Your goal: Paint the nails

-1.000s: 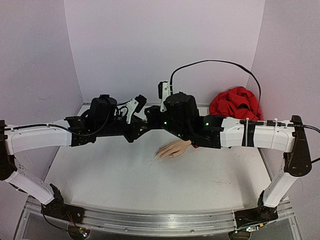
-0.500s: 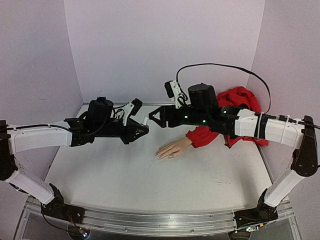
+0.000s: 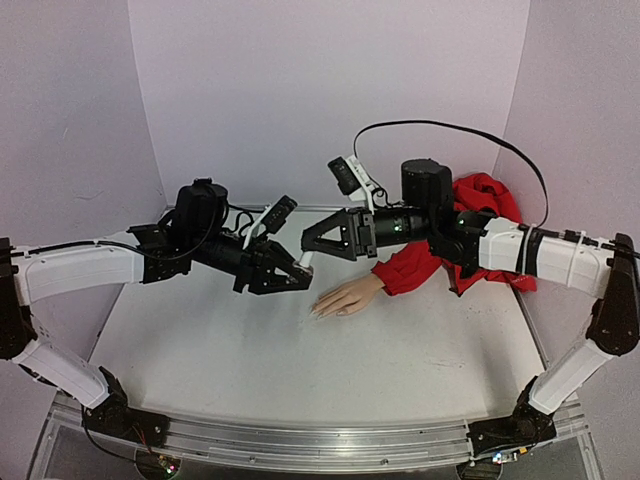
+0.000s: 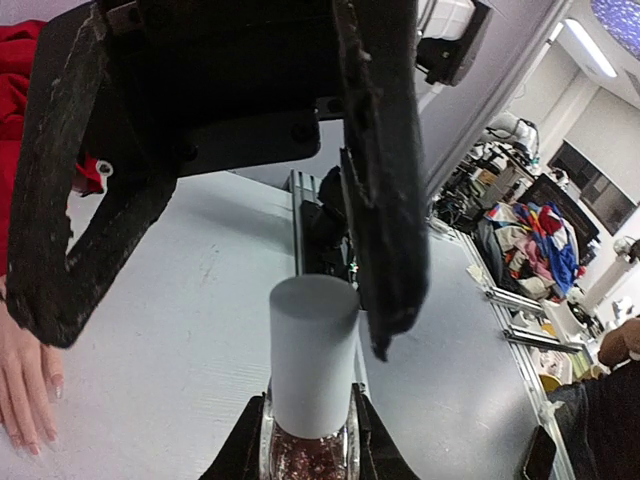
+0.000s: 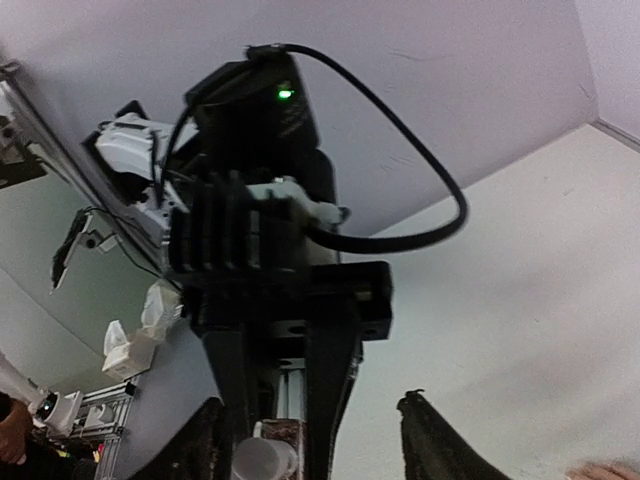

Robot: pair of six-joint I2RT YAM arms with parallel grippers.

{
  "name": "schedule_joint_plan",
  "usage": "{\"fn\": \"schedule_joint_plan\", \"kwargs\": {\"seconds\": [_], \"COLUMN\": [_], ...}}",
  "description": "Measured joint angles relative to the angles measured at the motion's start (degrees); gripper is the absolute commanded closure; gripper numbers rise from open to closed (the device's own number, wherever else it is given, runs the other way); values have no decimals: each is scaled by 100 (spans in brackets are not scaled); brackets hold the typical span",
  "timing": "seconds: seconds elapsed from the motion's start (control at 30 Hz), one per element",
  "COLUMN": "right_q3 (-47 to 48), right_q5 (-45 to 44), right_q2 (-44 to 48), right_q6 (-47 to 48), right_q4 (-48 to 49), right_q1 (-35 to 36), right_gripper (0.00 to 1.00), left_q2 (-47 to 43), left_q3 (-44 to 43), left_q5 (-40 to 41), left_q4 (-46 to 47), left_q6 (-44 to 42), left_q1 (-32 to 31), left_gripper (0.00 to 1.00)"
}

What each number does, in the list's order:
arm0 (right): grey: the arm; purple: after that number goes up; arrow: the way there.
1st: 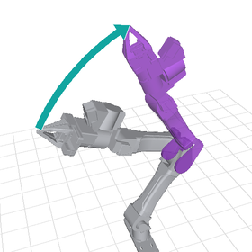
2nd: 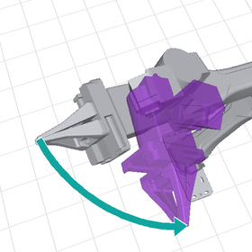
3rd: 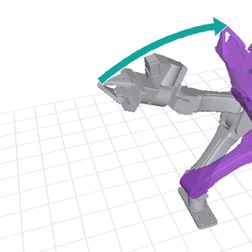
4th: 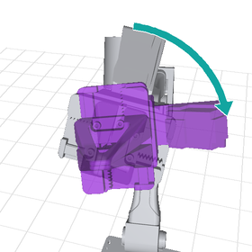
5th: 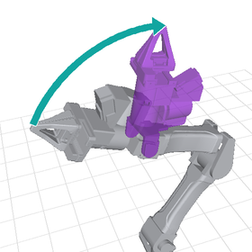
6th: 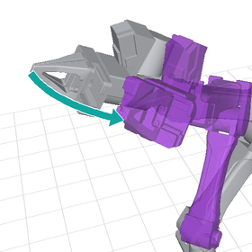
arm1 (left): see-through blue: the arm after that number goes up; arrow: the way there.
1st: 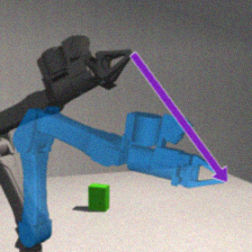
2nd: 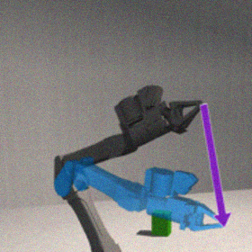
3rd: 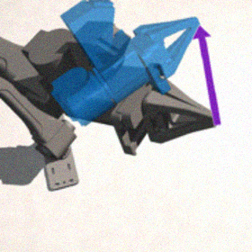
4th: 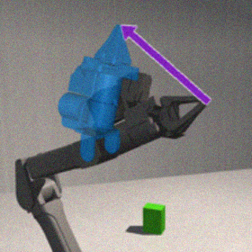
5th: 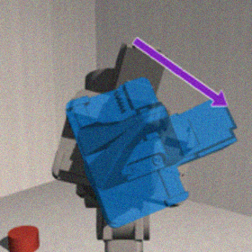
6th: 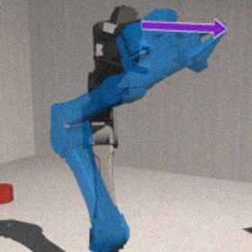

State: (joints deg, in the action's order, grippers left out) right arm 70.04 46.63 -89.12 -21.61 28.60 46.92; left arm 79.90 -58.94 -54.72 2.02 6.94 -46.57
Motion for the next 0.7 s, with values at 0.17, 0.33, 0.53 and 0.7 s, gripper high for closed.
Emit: {"fn": "schedule_joint_plan", "kwargs": {"seconds": [0.17, 0.33, 0.53, 0.7], "right_q3": [-144, -249, -295, -295], "right_q5": [588, 815, 894, 907], "right_q2": [0, 0, 0, 0], "right_q6": [-179, -232, -236, -216], "right_q4": [439, 739, 826, 881], "right_q1": [44, 74, 114, 164], "right_gripper": [39, 56, 73, 80], "left_q2": [0, 0, 0, 0], "left_q3": [-70, -70, -72, -74], "left_q5": [-400, -516, -522, -535], "left_q4": [4, 2, 2, 2], "left_q6": [66, 83, 114, 168], "left_q1": [0, 0, 0, 0], "left_gripper": [100, 100, 100, 100]}}
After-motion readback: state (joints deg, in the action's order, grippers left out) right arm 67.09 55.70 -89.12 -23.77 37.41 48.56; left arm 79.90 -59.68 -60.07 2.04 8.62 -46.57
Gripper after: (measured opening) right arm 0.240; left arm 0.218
